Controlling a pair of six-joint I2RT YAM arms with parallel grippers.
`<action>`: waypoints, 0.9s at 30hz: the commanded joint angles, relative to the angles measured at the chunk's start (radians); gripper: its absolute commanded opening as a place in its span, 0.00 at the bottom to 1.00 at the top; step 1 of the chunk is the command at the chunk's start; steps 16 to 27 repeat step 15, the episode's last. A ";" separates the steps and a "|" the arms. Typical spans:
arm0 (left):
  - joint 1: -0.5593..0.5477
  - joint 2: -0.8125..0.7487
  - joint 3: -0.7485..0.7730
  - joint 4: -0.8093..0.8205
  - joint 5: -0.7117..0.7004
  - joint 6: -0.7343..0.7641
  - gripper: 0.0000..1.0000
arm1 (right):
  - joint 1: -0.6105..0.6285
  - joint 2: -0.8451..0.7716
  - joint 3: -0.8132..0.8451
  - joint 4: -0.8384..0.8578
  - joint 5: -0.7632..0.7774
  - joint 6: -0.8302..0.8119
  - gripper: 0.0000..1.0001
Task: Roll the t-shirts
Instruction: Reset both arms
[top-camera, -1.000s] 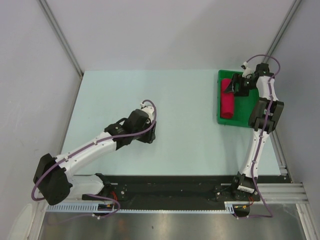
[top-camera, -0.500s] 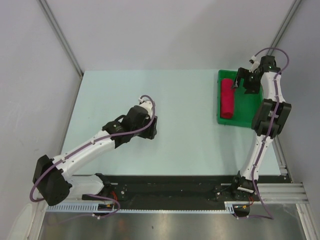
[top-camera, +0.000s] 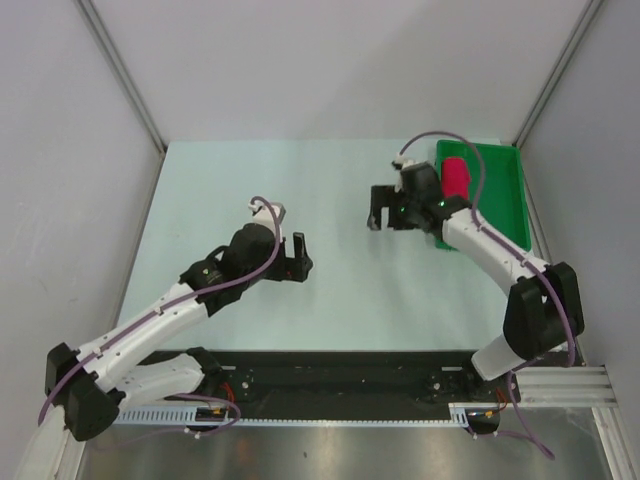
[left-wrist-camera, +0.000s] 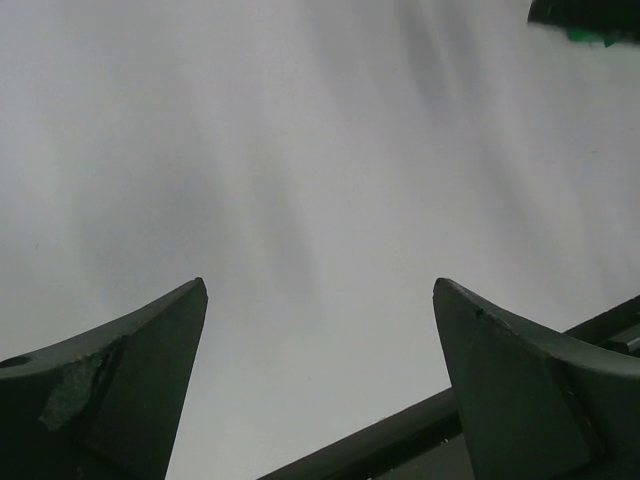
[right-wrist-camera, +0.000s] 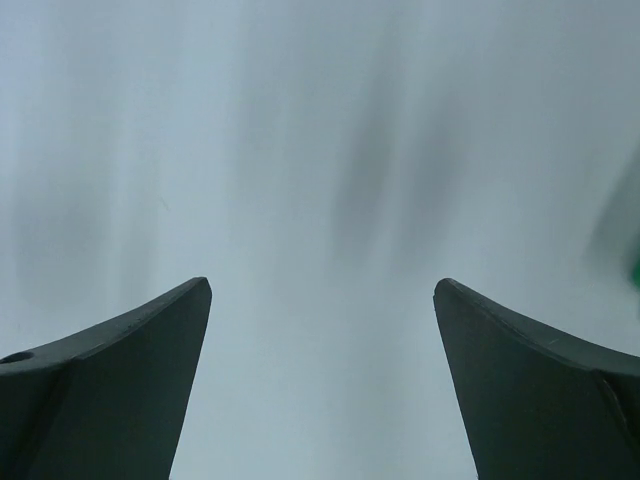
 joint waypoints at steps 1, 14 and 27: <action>0.008 -0.072 -0.088 0.069 -0.004 -0.102 1.00 | 0.138 -0.151 -0.164 0.154 0.180 0.148 1.00; 0.010 -0.195 -0.211 0.073 -0.056 -0.144 1.00 | 0.275 -0.254 -0.296 0.268 0.162 0.219 1.00; 0.008 -0.202 -0.213 0.074 -0.056 -0.136 1.00 | 0.271 -0.257 -0.296 0.268 0.164 0.219 1.00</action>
